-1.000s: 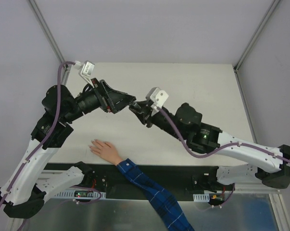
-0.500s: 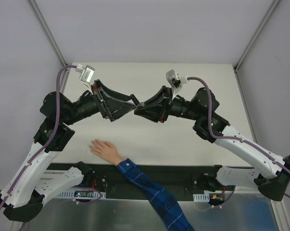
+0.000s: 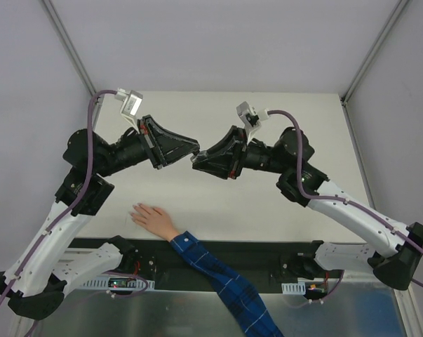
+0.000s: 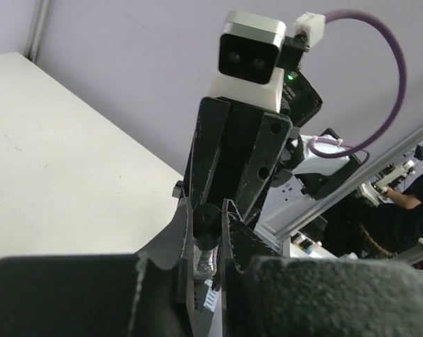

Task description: Paint the nails

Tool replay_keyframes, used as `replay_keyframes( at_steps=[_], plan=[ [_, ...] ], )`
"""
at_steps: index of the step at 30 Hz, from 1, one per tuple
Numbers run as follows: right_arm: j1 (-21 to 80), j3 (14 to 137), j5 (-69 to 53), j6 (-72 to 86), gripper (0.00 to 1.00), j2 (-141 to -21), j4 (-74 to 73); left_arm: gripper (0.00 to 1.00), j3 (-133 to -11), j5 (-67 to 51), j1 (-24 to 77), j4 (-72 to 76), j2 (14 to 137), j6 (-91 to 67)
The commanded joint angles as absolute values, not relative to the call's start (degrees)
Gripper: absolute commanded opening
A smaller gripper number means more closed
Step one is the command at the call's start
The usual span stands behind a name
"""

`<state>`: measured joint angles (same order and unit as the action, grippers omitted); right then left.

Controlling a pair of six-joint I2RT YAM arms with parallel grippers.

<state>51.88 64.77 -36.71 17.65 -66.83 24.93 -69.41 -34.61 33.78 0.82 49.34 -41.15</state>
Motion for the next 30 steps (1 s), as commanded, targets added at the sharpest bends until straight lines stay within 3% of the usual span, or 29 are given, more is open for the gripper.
replay_keyframes(
  at_steps=[1, 2, 3, 5, 6, 9, 15, 16, 17, 19, 20, 21, 24, 26, 30],
  plan=[
    [59.96, 69.41, -14.56, -6.27, 0.0, -63.37, 10.15, 0.0, -71.27, -31.85, 34.1, -0.41, 50.45, -40.87],
    [65.34, 74.22, -2.49, -13.11, 0.0, -64.5, 4.8, 0.0, -72.76, -29.12, 34.1, -3.66, 50.71, -40.52],
    [76.7, 76.79, 26.17, -20.06, 0.0, -66.16, 1.53, 0.0, -73.47, -24.48, 34.19, -6.04, 50.89, -40.17],
    [83.73, 80.4, 47.89, -38.11, 0.0, -74.47, 5.77, 0.0, -75.05, -20.14, 34.37, -11.06, 51.5, -40.34],
    [87.24, 82.68, 60.34, -45.02, 0.0, -77.58, 15.28, 0.0, -75.32, -17.78, 34.45, -11.68, 51.76, -40.69],
    [89.47, 84.8, 63.8, -60.46, 0.0, -84.28, 27.58, 0.0, -75.85, -16.53, 34.45, -13.09, 52.38, -42.62],
    [89.13, 83.06, 51.29, -48.92, 0.0, -79.74, 19.11, 0.0, -76.29, -16.26, 34.45, -13.71, 52.21, -43.51],
    [88.51, 82.1, 47.93, -46.17, 0.0, -78.41, 16.29, 0.04, -76.2, -16.61, 34.45, -13.71, 51.86, -43.51],
    [87.72, 81.39, 44.33, -42.75, 0.0, -77.18, 13.74, 0.12, -75.85, -17.31, 34.45, -13.62, 51.59, -43.51],
    [83.78, 79.72, 29.32, -33.11, 0.0, -72.71, 7.31, 0.38, -75.15, -18.36, 34.45, -12.05, 50.37, -42.9],
    [82.02, 77.19, 24.83, -30.18, 0.0, -71.12, 6.77, 0.62, -73.84, -19.41, 34.45, -11.17, 49.84, -42.72],
    [78.17, 76.21, 16.35, -27.45, 0.0, -69.89, 5.55, 0.69, -73.22, -19.86, 34.45, -9.25, 49.4, -42.54],
    [72.1, 72.7, 4.8, -18.83, 0.0, -65.75, 4.75, 0.82, -70.93, -21.79, 34.37, -6.77, 47.11, -41.57],
    [68.84, 71.55, -1.9, -12.53, 0.0, -63.12, 4.83, 0.84, -69.7, -22.59, 34.37, -5.1, 45.88, -40.87],
    [56.64, 68.74, -26.99, 1.64, 0.0, -61.96, 10.42, 0.84, -67.86, -26.18, 34.37, -1.24, 44.91, -41.22]
  ],
)
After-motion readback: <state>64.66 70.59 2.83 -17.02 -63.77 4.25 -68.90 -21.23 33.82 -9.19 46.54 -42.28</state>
